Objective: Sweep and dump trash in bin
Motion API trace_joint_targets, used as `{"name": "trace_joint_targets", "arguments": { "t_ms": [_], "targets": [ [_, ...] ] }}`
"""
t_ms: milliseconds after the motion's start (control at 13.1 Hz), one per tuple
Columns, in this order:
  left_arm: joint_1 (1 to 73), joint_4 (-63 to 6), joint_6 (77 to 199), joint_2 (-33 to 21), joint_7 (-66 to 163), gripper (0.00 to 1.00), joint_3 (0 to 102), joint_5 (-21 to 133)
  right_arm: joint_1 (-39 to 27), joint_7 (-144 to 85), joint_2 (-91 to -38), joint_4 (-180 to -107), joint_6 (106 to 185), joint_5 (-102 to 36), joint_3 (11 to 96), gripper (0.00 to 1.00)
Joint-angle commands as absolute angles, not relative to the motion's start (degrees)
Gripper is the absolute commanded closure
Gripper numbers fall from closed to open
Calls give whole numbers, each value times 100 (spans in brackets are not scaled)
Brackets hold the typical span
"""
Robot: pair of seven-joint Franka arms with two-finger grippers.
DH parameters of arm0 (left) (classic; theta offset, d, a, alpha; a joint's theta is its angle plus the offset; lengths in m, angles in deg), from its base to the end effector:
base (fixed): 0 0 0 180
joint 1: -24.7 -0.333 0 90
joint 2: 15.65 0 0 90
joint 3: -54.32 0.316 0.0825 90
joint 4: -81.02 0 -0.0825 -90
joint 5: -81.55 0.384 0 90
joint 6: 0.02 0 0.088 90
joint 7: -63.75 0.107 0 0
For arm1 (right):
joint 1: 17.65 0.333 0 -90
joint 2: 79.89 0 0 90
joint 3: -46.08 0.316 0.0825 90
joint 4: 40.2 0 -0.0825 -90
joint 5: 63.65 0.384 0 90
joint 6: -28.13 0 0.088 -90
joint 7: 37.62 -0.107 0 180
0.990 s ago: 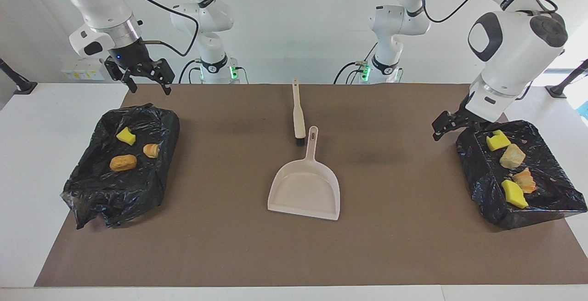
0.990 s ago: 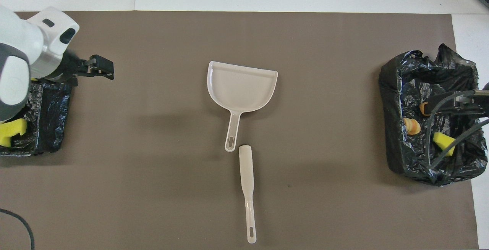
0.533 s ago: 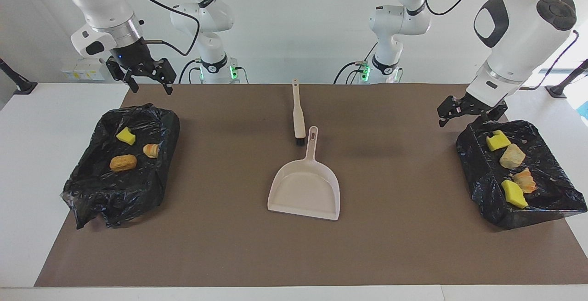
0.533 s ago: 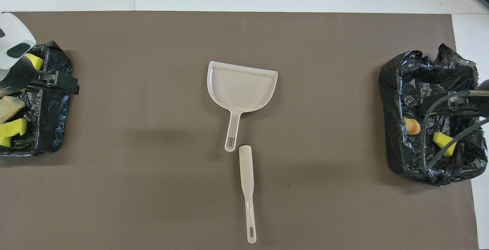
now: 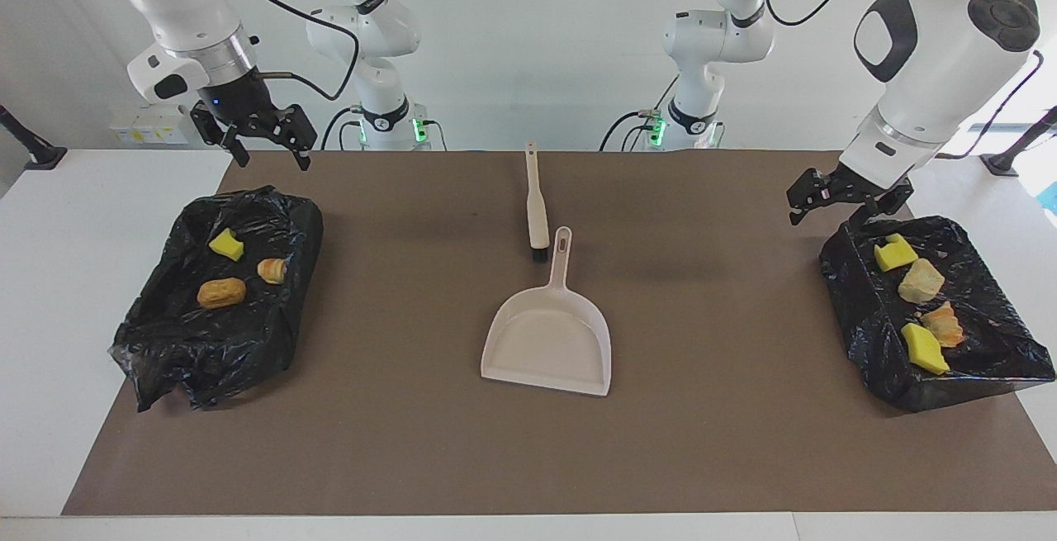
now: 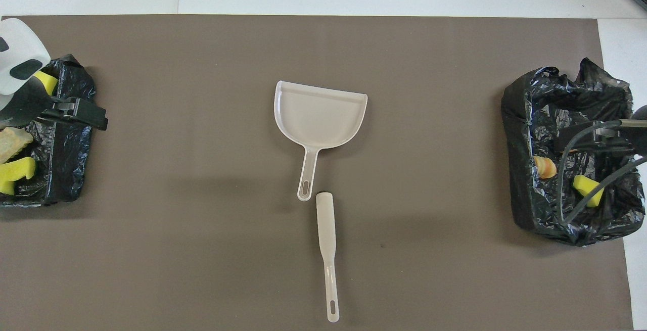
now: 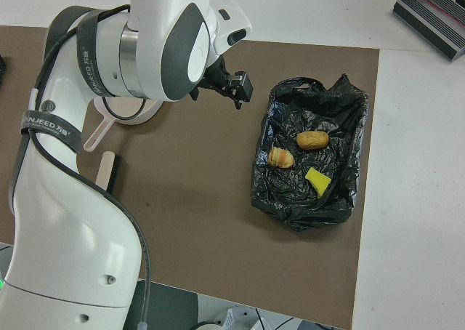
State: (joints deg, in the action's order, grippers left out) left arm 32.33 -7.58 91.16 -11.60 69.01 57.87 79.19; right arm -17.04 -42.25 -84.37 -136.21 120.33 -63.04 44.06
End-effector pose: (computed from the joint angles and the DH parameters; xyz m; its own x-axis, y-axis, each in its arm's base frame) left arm 0.5753 -0.0466 0.5980 0.9866 -0.1614 -0.0221 -0.1605 -0.9863 0.0390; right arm 0.5327 -0.0127 0.6207 0.9944 -0.1055 0.0105 -0.1054 -0.9943 -0.0143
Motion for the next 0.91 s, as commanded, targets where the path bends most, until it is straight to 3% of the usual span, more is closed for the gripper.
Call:
{"name": "trace_joint_targets", "arguments": {
  "t_ms": [0,457,838],
  "targets": [
    [3120,-1238,8657,-1897,6892,0,5643,8024,-1747,-4105,-8472,-13600,11962,-6216,4406,0],
    [3120,-1320,8787,-1917,7007,0,5661,8190,-1747,-4105,-8472,-13592,11954,-6216,4406,0],
    [3111,-872,8646,-1557,7016,0,5687,8147,-1747,-4105,-8472,-13601,11954,-6224,4406,0]
  ]
}}
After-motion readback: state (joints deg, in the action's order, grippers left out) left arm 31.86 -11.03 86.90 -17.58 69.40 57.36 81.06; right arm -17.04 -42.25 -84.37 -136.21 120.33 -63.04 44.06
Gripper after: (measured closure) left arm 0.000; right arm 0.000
